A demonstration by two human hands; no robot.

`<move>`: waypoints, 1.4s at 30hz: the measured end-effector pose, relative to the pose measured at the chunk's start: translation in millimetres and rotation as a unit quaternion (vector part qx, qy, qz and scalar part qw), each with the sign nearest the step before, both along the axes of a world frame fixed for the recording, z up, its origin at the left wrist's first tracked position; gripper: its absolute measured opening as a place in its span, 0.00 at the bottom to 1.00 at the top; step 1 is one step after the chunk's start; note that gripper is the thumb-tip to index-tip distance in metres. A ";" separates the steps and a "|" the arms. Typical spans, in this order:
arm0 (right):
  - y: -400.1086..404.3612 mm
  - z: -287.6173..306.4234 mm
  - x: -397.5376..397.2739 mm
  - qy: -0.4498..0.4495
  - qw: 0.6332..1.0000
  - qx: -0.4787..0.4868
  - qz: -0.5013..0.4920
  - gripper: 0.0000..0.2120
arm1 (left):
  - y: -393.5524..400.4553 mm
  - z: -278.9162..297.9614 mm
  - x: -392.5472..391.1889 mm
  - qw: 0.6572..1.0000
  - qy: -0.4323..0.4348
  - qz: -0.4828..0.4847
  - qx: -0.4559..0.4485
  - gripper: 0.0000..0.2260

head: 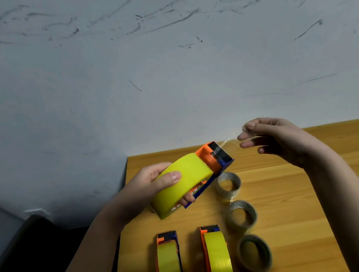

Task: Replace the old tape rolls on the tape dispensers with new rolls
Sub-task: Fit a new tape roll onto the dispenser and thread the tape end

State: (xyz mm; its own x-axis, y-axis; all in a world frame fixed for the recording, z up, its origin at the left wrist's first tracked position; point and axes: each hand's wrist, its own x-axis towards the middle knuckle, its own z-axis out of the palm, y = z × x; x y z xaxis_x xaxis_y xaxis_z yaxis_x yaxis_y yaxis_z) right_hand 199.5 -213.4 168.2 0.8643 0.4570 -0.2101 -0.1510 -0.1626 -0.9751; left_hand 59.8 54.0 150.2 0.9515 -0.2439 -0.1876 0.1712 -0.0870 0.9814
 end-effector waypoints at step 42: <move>19.5 -5.3 -1.7 -0.088 0.996 -0.010 -0.022 0.07 | -23.1 0.5 -9.3 0.961 -0.149 0.199 0.123 0.12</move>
